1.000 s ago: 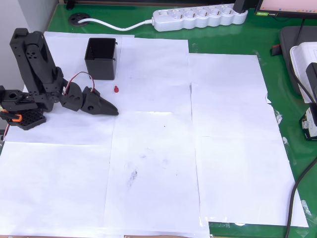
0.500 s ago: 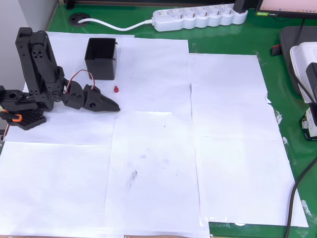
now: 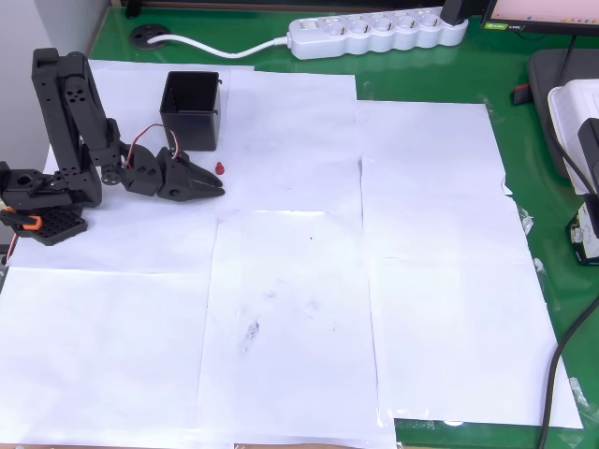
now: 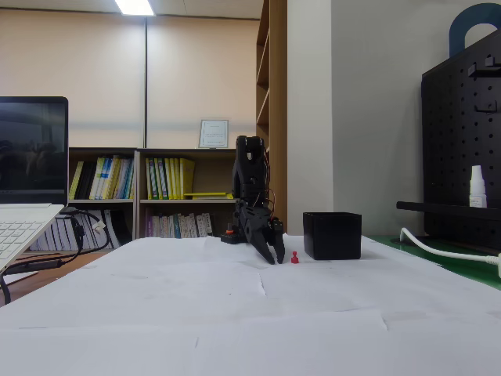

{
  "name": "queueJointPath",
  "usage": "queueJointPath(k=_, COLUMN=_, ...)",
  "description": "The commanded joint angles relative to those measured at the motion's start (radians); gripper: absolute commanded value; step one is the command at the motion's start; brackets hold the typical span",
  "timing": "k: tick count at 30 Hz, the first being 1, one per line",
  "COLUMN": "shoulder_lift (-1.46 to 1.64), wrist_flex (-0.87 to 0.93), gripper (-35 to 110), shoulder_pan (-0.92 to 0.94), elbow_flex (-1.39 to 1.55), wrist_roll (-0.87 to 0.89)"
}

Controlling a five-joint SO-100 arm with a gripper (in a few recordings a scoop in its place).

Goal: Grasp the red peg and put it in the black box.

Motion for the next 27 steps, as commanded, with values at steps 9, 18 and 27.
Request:
queueJointPath(k=9, shoulder_lift=-0.023, wrist_flex=-0.083, gripper=0, shoulder_pan=-0.017, elbow_flex=-0.023, wrist_roll=-0.005)
queueJointPath(k=18, shoulder_lift=-0.133, wrist_flex=-0.325, gripper=0, shoulder_pan=-0.008, elbow_flex=0.009, wrist_roll=0.124)
queueJointPath(k=27, shoulder_lift=-0.163, wrist_flex=-0.273, gripper=0, shoulder_pan=-0.152, elbow_flex=-0.017, wrist_roll=0.147)
